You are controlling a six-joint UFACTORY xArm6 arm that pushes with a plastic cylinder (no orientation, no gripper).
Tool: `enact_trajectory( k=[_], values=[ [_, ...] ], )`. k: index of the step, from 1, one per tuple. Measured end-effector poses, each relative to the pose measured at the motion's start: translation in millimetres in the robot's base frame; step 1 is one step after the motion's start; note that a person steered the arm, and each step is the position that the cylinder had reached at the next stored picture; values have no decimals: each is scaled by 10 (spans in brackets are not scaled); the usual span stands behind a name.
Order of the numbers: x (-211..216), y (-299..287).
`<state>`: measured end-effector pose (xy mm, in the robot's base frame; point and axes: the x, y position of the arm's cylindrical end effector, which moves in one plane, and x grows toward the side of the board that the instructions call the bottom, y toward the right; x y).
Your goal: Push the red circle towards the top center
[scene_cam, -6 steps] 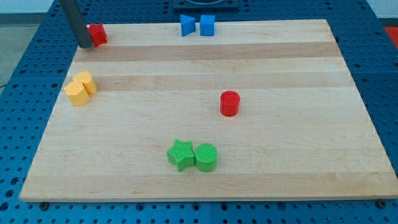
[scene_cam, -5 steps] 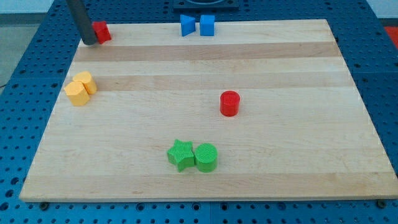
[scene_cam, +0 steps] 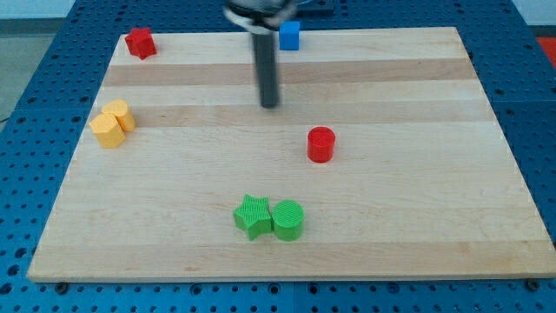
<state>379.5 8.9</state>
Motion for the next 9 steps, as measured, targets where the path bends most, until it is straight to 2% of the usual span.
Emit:
enact_trajectory(
  k=[1, 2, 3, 4, 5, 6, 7, 8, 9],
  values=[
    [417, 831],
    [770, 1424],
    [988, 1214],
    [952, 395],
    [653, -343],
    [440, -635],
    [651, -281],
    [673, 342],
    [468, 491]
  ],
)
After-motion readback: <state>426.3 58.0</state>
